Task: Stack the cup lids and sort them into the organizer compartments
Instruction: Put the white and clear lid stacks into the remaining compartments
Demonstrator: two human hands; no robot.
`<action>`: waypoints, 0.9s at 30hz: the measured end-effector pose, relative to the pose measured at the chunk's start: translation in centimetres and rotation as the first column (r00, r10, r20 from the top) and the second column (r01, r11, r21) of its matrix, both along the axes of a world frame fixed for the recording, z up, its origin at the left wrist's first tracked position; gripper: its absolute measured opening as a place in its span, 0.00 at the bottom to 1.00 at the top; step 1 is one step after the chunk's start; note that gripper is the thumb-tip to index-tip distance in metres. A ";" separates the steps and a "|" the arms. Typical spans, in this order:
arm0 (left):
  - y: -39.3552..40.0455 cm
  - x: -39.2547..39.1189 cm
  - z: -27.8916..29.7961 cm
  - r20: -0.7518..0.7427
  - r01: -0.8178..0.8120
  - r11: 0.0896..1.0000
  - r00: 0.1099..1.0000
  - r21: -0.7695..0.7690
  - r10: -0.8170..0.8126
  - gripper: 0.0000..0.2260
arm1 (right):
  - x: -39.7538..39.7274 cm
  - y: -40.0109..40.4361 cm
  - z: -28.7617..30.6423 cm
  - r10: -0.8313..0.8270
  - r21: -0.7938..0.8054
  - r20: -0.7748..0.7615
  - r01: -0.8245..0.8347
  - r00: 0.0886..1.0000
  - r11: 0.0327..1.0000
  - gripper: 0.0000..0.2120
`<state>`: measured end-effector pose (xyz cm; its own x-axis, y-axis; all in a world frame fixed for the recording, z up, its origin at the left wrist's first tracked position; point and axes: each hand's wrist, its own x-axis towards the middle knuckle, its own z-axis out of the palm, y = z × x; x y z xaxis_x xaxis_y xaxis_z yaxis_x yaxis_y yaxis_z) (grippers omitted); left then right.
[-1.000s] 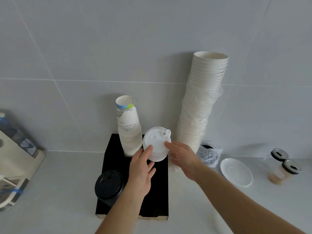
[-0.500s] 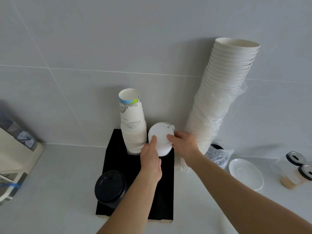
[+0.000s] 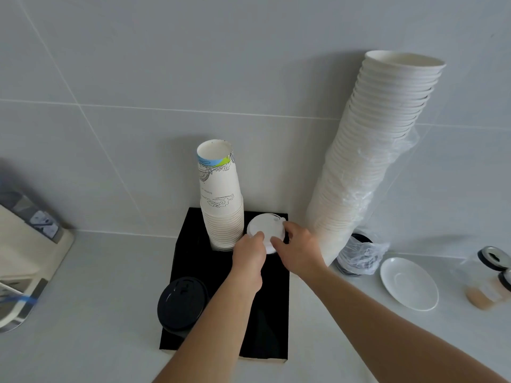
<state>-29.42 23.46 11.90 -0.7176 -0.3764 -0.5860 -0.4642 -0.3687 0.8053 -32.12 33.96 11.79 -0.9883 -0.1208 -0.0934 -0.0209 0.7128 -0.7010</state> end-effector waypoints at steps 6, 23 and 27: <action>0.0 0.2 -0.6 -0.065 0.070 0.994 0.995 -0.089 -0.076 0.14 | 0.9 0.3 -0.6 0.136 0.133 -0.110 -0.121 0.985 0.984 0.16; -0.3 1.0 1.2 -0.014 0.185 0.970 0.982 -0.158 -0.189 0.08 | 1.3 1.2 0.7 0.179 0.076 -0.009 -0.178 0.984 0.981 0.14; -0.4 2.0 2.1 -0.015 0.200 0.969 0.979 -0.144 -0.205 0.03 | 1.7 1.7 2.1 0.101 -0.034 0.097 -0.098 0.990 0.995 0.17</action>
